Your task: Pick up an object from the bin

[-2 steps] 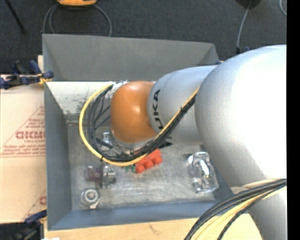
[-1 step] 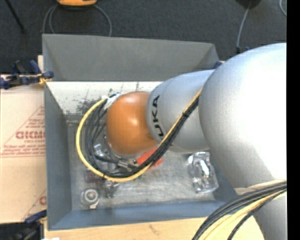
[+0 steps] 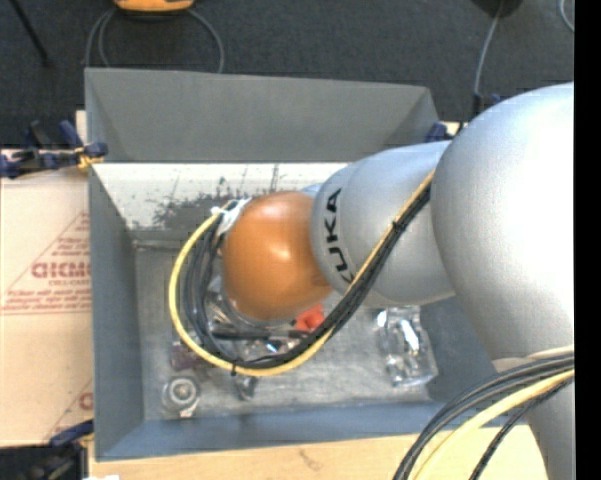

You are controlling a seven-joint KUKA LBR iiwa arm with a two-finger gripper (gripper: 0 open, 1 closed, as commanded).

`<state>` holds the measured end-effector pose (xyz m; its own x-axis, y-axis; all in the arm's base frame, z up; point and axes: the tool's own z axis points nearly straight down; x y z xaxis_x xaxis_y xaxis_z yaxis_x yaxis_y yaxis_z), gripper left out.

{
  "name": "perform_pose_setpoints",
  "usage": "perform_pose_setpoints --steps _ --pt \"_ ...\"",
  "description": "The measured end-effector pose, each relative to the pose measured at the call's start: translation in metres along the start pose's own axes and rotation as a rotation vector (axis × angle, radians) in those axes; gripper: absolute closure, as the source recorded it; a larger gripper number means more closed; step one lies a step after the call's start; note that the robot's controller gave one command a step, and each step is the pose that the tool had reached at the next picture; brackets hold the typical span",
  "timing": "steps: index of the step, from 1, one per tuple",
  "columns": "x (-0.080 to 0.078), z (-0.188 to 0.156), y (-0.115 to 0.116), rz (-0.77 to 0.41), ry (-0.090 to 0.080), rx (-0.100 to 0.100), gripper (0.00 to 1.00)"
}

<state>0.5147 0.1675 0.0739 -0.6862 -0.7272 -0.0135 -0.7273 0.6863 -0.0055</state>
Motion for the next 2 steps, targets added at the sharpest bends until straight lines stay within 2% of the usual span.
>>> perform_pose_setpoints --steps 1,2 --pt "0.0005 -0.0005 0.0007 0.004 0.005 -0.003 1.00" --pt "-0.0004 -0.0087 -0.0004 0.011 0.009 -0.004 1.00"
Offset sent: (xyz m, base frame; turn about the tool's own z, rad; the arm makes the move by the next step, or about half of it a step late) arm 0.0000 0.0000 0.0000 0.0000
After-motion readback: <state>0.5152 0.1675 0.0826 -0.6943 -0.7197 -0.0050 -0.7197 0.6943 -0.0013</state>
